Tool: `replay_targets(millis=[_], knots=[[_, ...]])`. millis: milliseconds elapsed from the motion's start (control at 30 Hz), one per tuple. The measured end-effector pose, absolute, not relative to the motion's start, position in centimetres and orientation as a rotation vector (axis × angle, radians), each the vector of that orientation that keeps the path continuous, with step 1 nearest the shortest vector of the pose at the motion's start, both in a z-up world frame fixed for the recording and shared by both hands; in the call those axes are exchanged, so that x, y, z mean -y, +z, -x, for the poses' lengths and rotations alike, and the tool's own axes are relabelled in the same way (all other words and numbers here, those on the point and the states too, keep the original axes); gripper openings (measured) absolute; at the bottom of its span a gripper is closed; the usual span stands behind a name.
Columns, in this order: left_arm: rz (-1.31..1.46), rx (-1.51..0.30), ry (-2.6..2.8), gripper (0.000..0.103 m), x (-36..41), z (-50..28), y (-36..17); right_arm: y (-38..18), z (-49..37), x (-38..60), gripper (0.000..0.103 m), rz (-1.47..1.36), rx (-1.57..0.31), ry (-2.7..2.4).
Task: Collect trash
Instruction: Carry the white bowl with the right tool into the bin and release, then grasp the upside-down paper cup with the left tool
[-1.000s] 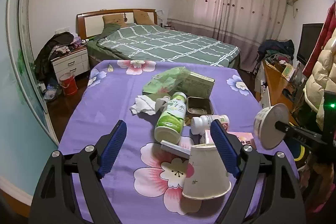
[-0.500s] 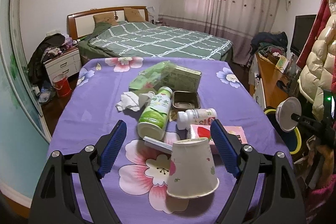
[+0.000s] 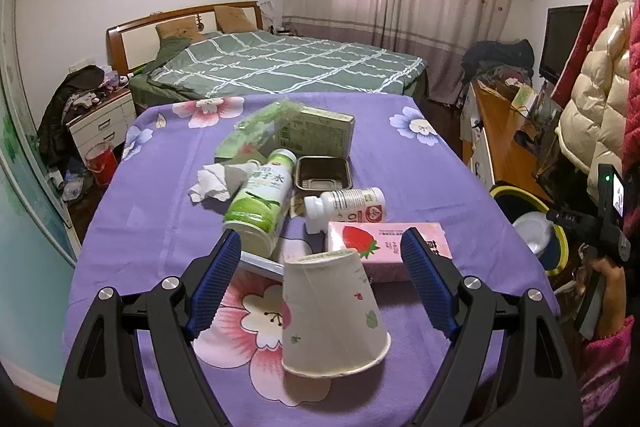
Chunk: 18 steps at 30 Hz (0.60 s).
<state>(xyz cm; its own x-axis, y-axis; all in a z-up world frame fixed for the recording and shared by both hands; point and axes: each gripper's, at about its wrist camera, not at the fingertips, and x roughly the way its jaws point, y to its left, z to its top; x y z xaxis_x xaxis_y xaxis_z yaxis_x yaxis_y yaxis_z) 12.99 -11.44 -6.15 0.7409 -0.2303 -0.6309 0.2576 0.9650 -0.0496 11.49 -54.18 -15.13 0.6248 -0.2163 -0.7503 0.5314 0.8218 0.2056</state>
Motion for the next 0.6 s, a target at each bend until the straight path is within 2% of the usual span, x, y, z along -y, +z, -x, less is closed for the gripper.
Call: replay_targets(millis=[600], knots=[[-0.082,-0.784,-0.26,0.081,12.3,-14.1,-9.7,-14.0,-11.7,52.1,0.022,-0.396,-0.775,-0.389]])
